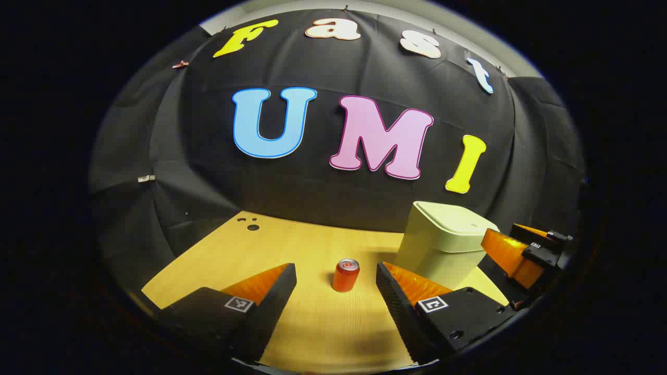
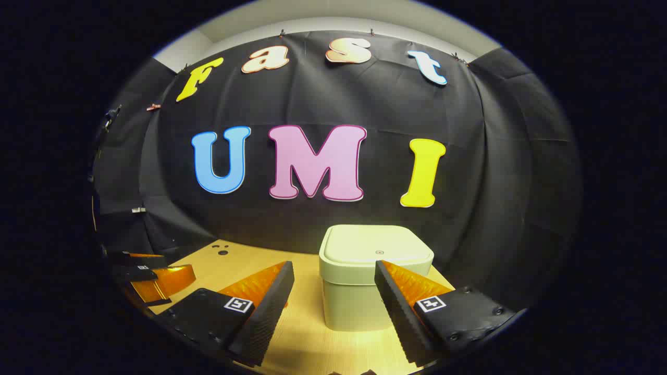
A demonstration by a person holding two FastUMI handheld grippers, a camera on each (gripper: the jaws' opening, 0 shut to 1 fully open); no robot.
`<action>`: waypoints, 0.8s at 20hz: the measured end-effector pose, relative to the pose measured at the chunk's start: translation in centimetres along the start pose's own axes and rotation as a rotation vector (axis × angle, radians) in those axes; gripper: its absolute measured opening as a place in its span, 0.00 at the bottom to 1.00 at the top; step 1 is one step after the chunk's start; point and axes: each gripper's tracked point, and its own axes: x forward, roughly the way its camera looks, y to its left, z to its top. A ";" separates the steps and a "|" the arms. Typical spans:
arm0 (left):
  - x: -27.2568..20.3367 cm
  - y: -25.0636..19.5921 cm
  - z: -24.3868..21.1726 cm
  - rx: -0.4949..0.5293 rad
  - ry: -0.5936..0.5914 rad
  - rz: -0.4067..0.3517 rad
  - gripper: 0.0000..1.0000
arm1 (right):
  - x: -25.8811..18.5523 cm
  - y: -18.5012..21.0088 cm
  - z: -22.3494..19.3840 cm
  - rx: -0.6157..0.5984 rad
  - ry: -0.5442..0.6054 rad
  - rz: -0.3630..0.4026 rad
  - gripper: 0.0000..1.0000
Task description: Press the lid of the desktop garbage bin to open it, pick up the crumpled paper on the desktop and throw it into the bin, then pick up the pop can on the desktop and drop it into the bin, and finally close the garbage bin lid.
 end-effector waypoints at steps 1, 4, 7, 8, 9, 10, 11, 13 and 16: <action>0.1 -0.1 0.4 0.009 -0.010 -0.001 0.98 | 0.2 -0.3 -0.1 0.007 0.014 -0.006 0.98; 0.7 -0.6 -0.2 0.021 0.006 -0.017 0.98 | 0.5 -0.7 -0.5 0.028 0.032 -0.014 0.98; 0.8 -0.6 -0.9 0.068 0.032 -0.014 0.99 | 0.6 -0.4 -1.1 0.030 0.054 -0.005 0.98; 0.6 -0.7 -1.2 0.080 0.038 -0.021 0.99 | 0.7 -0.5 -1.1 0.028 0.059 -0.002 0.98; 0.5 -1.0 -1.3 0.083 0.044 -0.034 0.98 | 0.6 -0.4 -1.1 0.027 0.059 0.002 0.98; 0.6 -1.3 -1.6 0.085 0.047 -0.042 0.98 | 0.7 -0.3 -1.1 0.024 0.060 0.005 0.98; 0.7 -1.4 -1.6 0.087 0.050 -0.047 0.98 | 0.7 -0.4 -1.1 0.024 0.059 0.004 0.98; 1.0 -1.5 -1.4 0.099 0.047 -0.047 0.98 | 0.9 -0.8 -1.0 0.035 0.061 -0.003 0.98; 1.2 -1.4 -1.7 0.097 0.054 -0.050 0.98 | 0.8 -1.0 -1.5 0.051 0.074 -0.012 0.98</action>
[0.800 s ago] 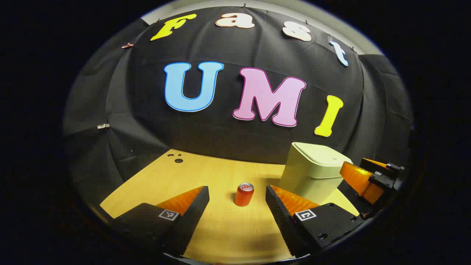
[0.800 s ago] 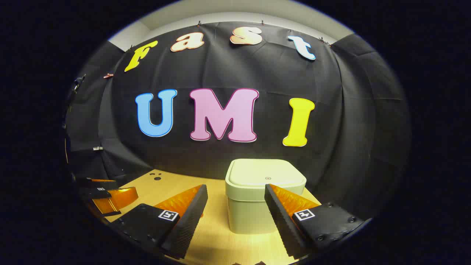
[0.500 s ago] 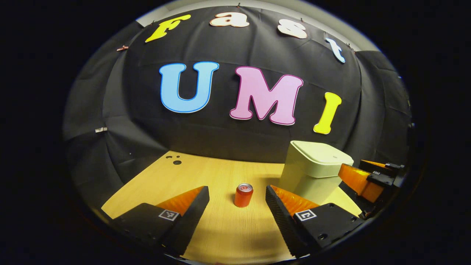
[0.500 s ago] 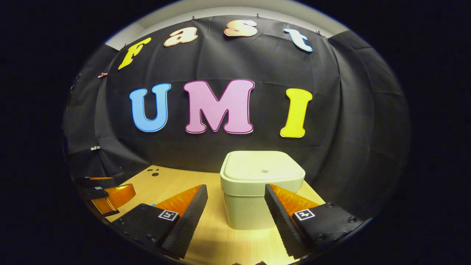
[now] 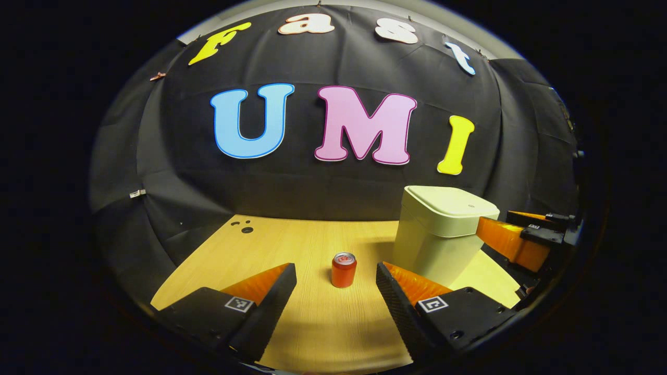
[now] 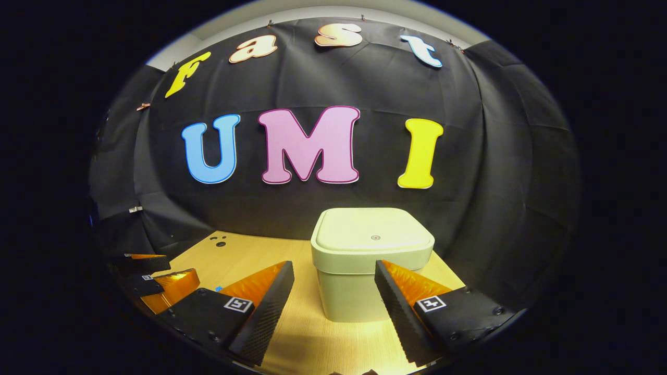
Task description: Press the lid of the desktop garbage bin to open it, pick up the crumpled paper on the desktop and throw it into the bin, then pick up the pop can on the desktop and drop it into the bin, and finally close the garbage bin lid.
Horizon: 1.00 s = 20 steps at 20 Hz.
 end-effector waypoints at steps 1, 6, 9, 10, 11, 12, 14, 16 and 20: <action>0.1 -0.1 -0.1 0.000 0.007 -0.005 0.98 | 0.1 -0.1 0.0 0.004 0.002 -0.003 0.98; 0.3 -0.3 -0.4 0.009 0.019 -0.015 0.98 | 0.1 -0.2 -0.2 0.006 0.008 -0.006 0.98; 0.3 -0.1 -0.7 0.016 0.024 -0.001 0.98 | 0.0 -0.3 -0.3 0.004 0.011 -0.008 0.98; 0.3 -0.1 -0.7 0.022 0.025 0.009 0.99 | 0.0 -0.3 -0.3 0.003 0.013 -0.007 0.98; 0.3 -0.1 -0.9 0.025 0.027 0.015 0.99 | 0.0 -0.3 -0.3 0.002 0.014 -0.007 0.98; 0.3 -0.1 -0.9 0.024 0.027 0.016 0.98 | -0.1 -0.2 -0.4 -0.001 0.015 -0.006 0.98; 0.3 0.1 -0.9 0.018 0.027 0.019 0.98 | -0.1 -0.2 -0.1 -0.009 0.011 -0.001 0.98; 0.3 0.1 -0.9 0.013 0.030 0.025 0.98 | -0.2 -0.1 0.1 -0.022 0.005 -0.001 0.96; 0.4 0.5 -1.4 0.021 0.036 0.039 0.99 | 0.0 -0.6 1.3 -0.020 -0.023 -0.009 0.72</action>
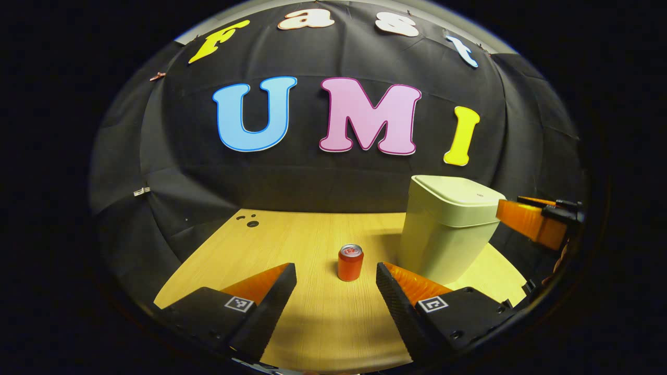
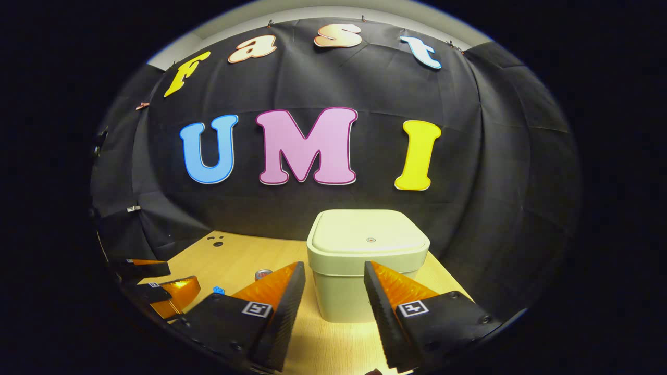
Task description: Press the lid of the desktop garbage bin to open it, pick up the crumpled paper on the desktop and throw it into the bin, then pick up the pop can on the desktop and drop it into the bin, and finally close the garbage bin lid.
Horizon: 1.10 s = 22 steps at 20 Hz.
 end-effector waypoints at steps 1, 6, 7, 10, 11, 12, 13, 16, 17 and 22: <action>-0.1 0.0 -0.2 0.004 0.002 -0.002 0.99 | 0.2 -0.3 0.4 -0.013 -0.007 -0.010 0.63; -0.4 -0.2 -0.7 0.023 0.022 -0.004 0.98 | 1.5 -0.9 1.6 -0.014 -0.002 0.002 0.43; -0.3 -0.2 -0.6 0.025 0.022 -0.003 0.98 | 1.7 -1.0 1.8 -0.012 0.002 0.004 0.48; -0.1 0.0 -0.6 0.028 0.025 0.002 0.98 | 2.7 -1.9 3.0 -0.009 -0.012 -0.014 0.24; 0.0 0.2 -0.7 0.026 0.026 0.006 0.98 | 3.2 -1.9 3.2 -0.011 -0.009 -0.007 0.17; 0.1 0.4 -0.7 0.021 0.027 0.011 0.98 | 3.7 -2.1 3.3 -0.016 -0.003 -0.006 0.13; 0.3 0.5 -0.7 0.014 0.033 0.013 0.98 | 3.9 -2.4 3.5 -0.015 -0.006 -0.012 0.13; 0.7 1.1 -0.9 -0.001 0.050 0.030 0.99 | 5.2 -2.6 4.3 -0.025 -0.015 0.005 0.13; 0.8 1.1 -0.9 -0.001 0.046 0.036 0.99 | 6.3 -3.1 3.9 -0.037 -0.014 -0.013 0.13; 1.7 2.0 -0.7 -0.002 0.046 0.054 0.98 | 7.9 -2.8 3.8 0.001 0.044 0.049 0.06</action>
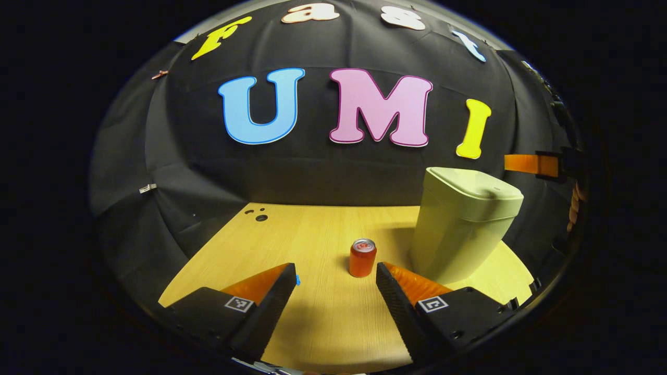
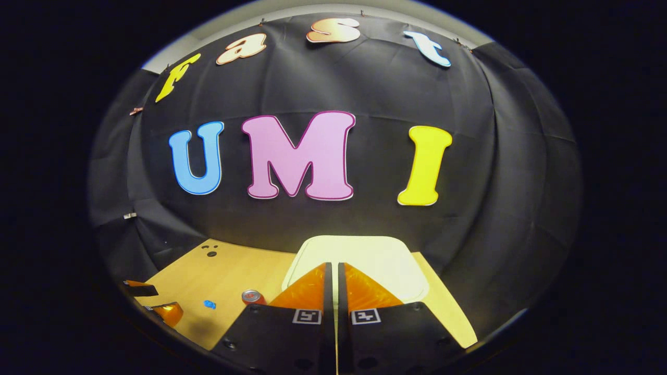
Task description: Press the lid of the desktop garbage bin to open it, pick up the crumpled paper on the desktop and throw it into the bin, then pick up the pop can on the desktop and drop it into the bin, and finally close the garbage bin lid.
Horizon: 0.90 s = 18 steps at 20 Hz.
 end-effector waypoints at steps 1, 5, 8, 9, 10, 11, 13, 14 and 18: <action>0.2 0.0 0.0 0.005 0.005 -0.003 0.98 | 0.5 -0.4 -0.1 0.002 0.013 -0.010 0.06; 0.8 0.0 -0.1 0.025 0.014 -0.014 0.98 | 2.4 -1.7 -0.5 0.019 0.038 -0.046 0.06; 1.2 0.2 -0.4 0.024 0.026 -0.016 0.98 | 3.3 -2.6 -1.6 0.002 0.072 -0.070 0.06; 1.4 0.3 -0.4 0.021 0.029 -0.017 0.98 | 3.4 -2.8 -1.8 -0.005 0.081 -0.071 0.06; 1.6 0.3 -0.5 0.020 0.030 -0.017 0.98 | 3.6 -2.8 -2.1 -0.006 0.086 -0.065 0.06; 1.7 0.4 -0.4 0.020 0.033 -0.015 0.98 | 3.7 -2.8 -2.3 -0.003 0.092 -0.063 0.06; 2.0 0.5 -0.6 0.015 0.038 -0.014 0.98 | 3.9 -3.3 -3.2 -0.001 0.118 -0.078 0.06; 2.1 0.5 -0.6 0.014 0.040 -0.013 0.98 | 4.0 -3.4 -3.7 0.007 0.134 -0.078 0.06; 2.5 0.6 -0.9 0.012 0.050 -0.013 0.98 | 4.1 -3.4 -3.6 0.023 0.129 -0.076 0.06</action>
